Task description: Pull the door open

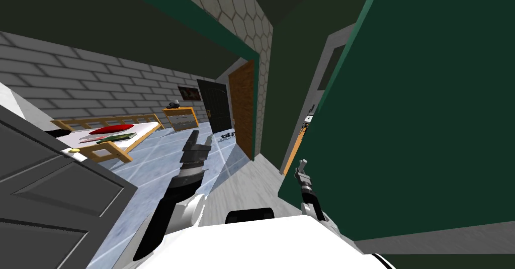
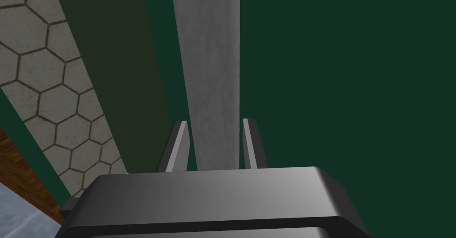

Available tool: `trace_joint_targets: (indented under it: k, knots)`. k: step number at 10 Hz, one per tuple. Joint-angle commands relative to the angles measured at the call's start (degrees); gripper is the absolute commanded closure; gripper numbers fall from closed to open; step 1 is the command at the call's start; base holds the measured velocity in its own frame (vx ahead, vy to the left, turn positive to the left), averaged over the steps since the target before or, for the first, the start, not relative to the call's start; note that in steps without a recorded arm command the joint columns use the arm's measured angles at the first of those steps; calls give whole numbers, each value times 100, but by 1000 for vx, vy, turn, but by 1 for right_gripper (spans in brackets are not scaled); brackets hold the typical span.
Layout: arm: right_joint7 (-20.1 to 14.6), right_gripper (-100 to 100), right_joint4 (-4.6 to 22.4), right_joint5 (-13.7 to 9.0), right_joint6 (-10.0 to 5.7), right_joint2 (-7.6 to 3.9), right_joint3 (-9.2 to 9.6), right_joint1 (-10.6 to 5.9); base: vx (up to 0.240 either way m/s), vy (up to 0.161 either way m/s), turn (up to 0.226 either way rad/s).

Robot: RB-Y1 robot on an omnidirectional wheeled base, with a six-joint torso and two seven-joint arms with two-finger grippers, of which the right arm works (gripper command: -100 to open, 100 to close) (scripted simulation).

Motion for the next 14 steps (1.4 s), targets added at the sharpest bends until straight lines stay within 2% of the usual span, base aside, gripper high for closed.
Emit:
trace_joint_targets:
  k: [1,5,6,7,14]
  knots:
    - [-92,100,-25,84,-9,-25,133,58,-246,-10,65]
    - [-277,100,-133,254,-38,-94,397,113,-249,16,44]
    - [-260,100,-73,234,-50,-93,363,89,-96,6,14]
    - [-460,100,-197,395,-194,-216,604,261,-53,2,-144]
    - [-1137,100,-650,935,-719,-677,1396,828,-46,-2,-151]
